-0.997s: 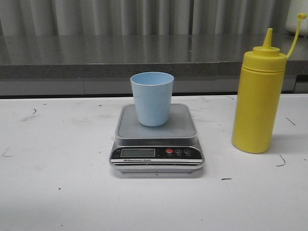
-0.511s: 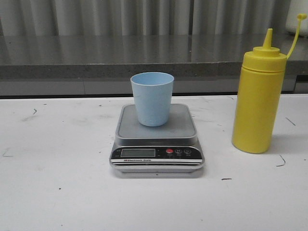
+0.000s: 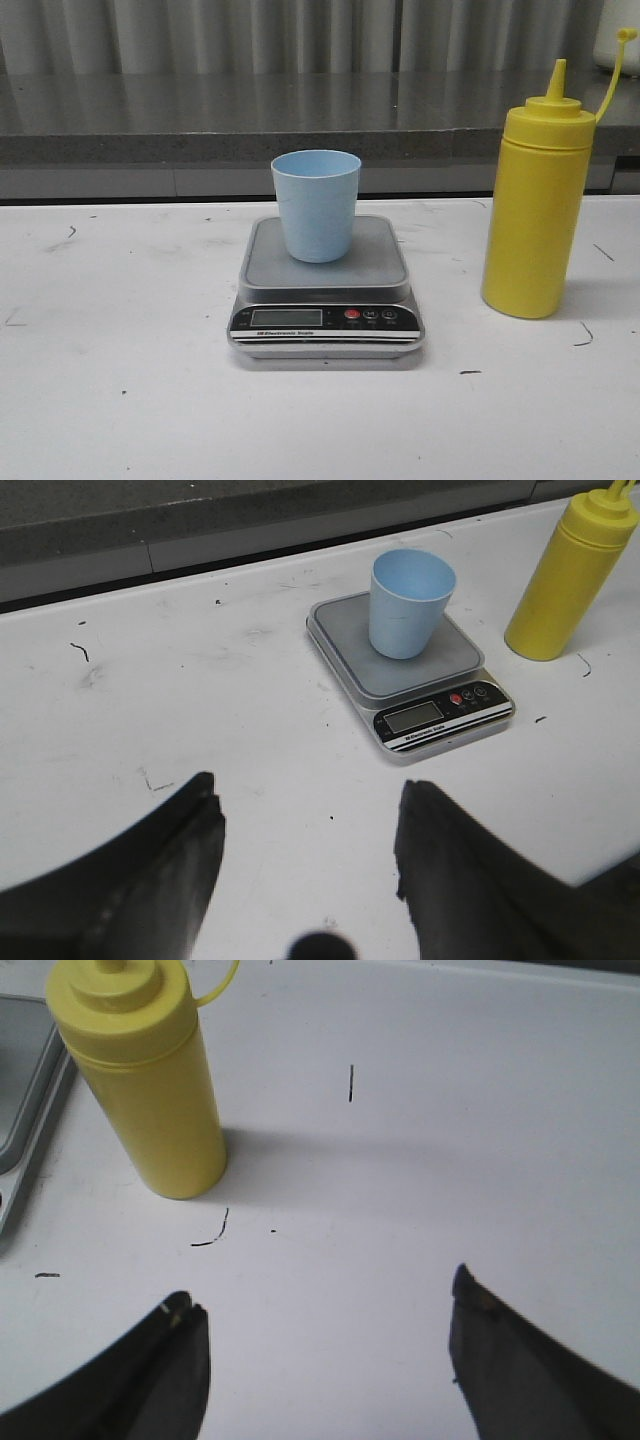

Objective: Pour seasoning into cup on scale with both arms

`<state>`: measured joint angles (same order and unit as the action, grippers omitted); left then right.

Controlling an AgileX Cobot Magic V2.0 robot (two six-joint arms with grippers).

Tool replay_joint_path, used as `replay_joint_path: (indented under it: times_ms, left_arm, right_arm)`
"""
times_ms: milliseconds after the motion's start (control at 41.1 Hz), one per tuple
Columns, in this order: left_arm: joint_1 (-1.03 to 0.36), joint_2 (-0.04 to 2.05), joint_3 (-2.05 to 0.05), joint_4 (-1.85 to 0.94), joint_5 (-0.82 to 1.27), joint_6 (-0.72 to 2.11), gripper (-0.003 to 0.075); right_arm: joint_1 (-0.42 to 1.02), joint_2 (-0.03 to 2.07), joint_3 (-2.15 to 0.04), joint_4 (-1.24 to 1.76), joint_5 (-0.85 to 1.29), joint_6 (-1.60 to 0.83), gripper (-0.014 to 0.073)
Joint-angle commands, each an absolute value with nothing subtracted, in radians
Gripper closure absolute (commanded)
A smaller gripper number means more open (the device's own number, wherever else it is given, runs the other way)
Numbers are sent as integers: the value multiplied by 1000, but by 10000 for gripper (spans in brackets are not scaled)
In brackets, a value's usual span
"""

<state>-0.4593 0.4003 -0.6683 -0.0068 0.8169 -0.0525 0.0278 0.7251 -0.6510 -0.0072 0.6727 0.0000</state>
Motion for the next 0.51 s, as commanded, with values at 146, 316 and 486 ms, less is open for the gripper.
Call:
replay_joint_path:
  times_ms: [146,316,486]
  left_arm:
    - [-458,408,-691,-10,738,-62,332]
    - [-458,408,-691,-10,738,-62,332]
    - [-458,411,-691,-10,738,-62,332]
  right_arm:
    - [25,728,-678,-16,618,-11,66]
    - [25,728,-678,-7,617,-11,66]
    - [79,770,-693,0,643,-42,1]
